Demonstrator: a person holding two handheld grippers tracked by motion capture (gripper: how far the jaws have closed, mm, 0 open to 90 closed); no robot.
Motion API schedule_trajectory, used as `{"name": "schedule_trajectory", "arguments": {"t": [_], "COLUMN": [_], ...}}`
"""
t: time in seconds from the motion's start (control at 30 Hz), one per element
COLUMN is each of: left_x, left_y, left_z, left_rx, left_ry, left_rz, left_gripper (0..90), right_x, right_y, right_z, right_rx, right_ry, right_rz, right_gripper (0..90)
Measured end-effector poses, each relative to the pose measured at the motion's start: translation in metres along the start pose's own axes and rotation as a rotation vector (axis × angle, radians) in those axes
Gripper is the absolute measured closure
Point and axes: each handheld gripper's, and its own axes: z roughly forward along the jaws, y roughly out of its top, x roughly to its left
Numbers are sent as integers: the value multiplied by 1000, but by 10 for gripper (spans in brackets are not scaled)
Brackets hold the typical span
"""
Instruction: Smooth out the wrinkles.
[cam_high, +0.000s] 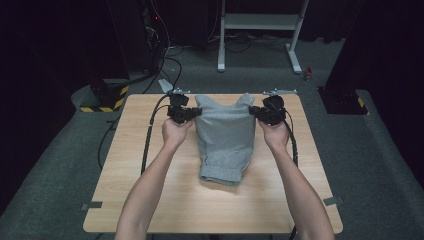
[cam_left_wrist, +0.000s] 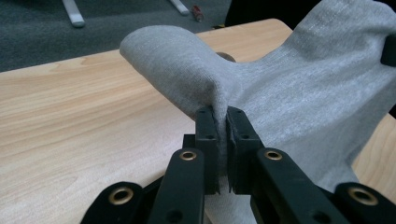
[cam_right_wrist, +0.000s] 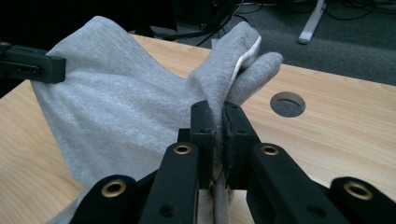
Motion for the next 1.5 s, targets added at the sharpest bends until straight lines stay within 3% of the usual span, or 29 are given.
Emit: {"name": "schedule_trajectory", "arguments": {"t": [0.3, 0.7, 1.23, 1.5], "left_x": [-1, -6, -14, -17], "left_y": [-9, -23, -34, -44], "left_z": [-6, -16, -19, -23], "left_rx": [7, -9, -6, 2], "left_ry": [-28, -60, -54, -76], "left_rz": [15, 30, 67, 72], "left_gripper": [848, 846, 847, 846], "right_x": [8, 16, 19, 22], "right_y": [-9, -24, -44, -56], "right_z": [-8, -21, -25, -30], "right_rx": [8, 13, 16, 13], "right_ry": [14, 26, 43, 49], "right_rz": [-44, -63, -88, -102], "right_gripper": [841, 840, 839, 839]}}
